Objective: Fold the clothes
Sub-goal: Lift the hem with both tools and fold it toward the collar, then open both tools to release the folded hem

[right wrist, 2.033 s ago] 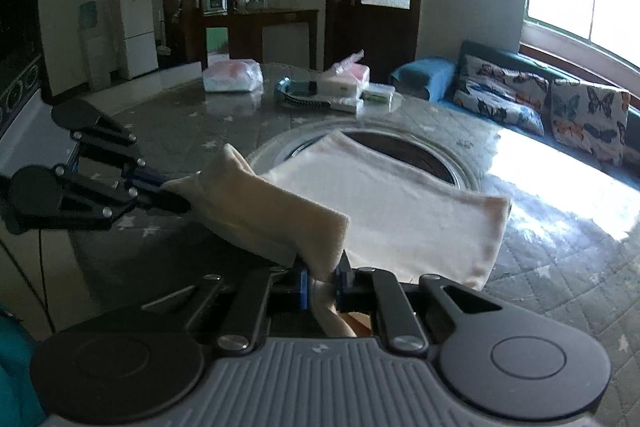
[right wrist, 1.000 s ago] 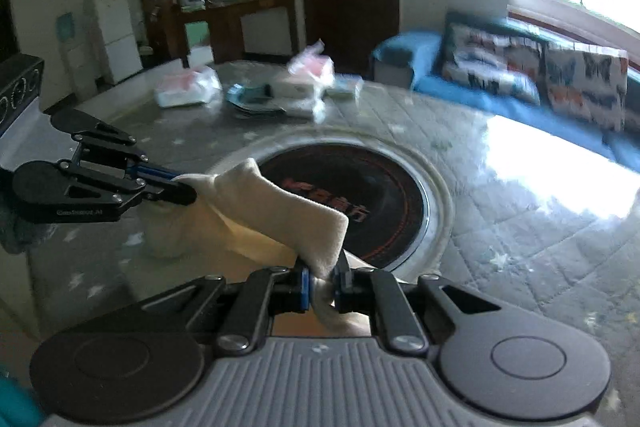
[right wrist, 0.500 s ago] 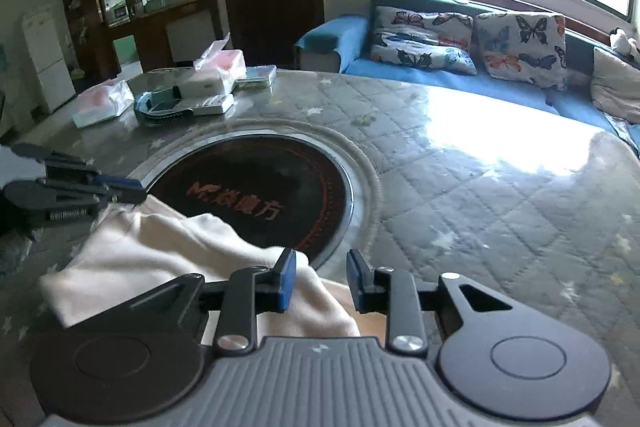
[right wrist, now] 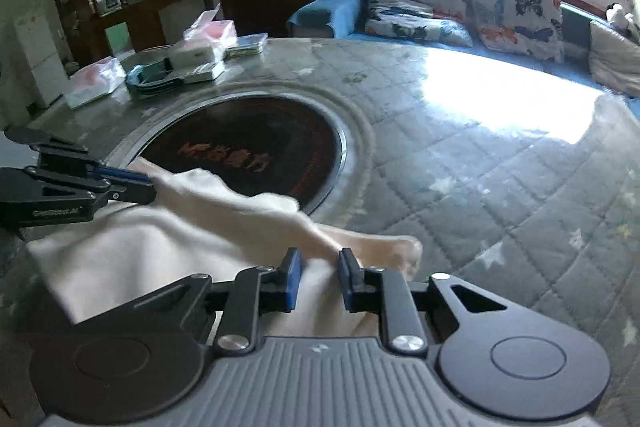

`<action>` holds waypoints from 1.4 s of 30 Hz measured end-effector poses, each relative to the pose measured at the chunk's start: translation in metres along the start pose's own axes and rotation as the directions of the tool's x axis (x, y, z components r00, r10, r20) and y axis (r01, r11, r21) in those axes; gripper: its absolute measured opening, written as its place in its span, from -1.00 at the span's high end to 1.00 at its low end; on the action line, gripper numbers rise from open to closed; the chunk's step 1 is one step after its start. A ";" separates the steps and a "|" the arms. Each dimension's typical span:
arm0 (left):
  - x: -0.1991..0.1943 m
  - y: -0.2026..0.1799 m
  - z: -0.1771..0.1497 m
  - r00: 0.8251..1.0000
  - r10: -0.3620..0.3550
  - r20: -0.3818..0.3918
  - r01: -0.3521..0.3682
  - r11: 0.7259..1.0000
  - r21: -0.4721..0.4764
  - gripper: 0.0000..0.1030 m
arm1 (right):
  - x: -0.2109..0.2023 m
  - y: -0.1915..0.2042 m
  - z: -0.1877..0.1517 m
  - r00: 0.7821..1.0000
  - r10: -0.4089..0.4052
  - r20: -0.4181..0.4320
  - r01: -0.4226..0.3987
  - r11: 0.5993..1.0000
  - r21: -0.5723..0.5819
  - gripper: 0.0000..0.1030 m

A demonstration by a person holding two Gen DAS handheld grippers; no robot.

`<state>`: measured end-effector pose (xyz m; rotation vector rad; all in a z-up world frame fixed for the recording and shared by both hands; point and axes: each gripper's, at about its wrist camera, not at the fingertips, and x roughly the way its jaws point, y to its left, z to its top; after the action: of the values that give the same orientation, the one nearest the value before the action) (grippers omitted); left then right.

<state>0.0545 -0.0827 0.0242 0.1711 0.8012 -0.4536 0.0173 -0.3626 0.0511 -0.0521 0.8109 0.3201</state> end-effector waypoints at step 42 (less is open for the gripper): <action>-0.078 -0.039 -0.070 0.993 0.074 0.091 -0.083 0.991 0.103 0.41 | -0.041 -0.027 -0.036 0.999 -0.016 0.030 0.012 0.992 0.126 0.63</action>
<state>-0.0561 -0.0696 0.0338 0.2796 0.6826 -0.4266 -0.0256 -0.4052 0.0537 0.0651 0.7986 0.2555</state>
